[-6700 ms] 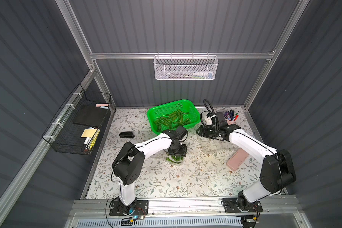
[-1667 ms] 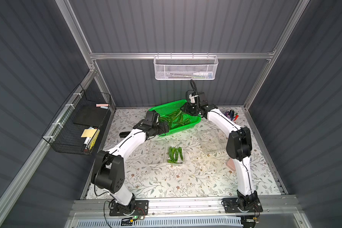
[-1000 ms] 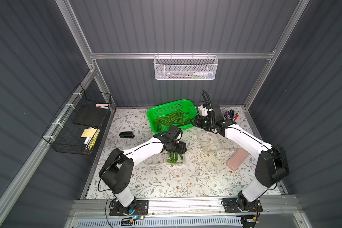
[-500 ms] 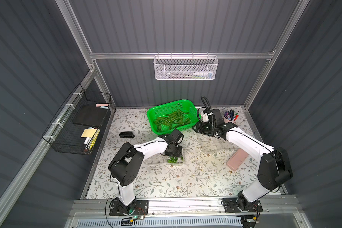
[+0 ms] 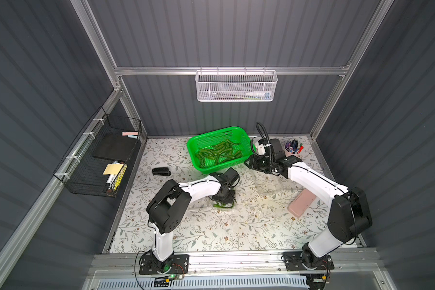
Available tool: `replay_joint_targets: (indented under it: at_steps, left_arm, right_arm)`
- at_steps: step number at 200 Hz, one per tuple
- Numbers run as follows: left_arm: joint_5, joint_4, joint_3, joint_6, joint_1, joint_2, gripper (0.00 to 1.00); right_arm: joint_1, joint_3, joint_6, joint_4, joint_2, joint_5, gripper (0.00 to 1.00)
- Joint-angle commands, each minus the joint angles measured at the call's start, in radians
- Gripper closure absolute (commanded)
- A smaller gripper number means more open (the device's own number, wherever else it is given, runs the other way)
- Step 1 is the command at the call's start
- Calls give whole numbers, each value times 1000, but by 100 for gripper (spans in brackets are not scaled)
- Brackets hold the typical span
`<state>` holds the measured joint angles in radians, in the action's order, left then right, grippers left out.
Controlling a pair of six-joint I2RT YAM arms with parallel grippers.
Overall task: Take small green peppers out of containers
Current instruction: Pick up the green pepper from the packing box, then adjust the green pepper.
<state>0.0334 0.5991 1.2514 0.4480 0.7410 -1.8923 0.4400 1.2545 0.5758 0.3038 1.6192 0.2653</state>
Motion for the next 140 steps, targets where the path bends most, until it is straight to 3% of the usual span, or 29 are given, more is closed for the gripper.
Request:
replay_joint_targets:
  at_steps: [1,74,140]
  left_arm:
    - [21,46,42,-30,3,21,99]
    - [135,29,51,-179,3,244,100]
    - [172,78,37,-250,3,284,100]
  right_arm:
    - [2,15,-1,3,-7,5,58]
    - [1,14,6,0,8,13,58]
    - [2,13,-2,0,13,18,58]
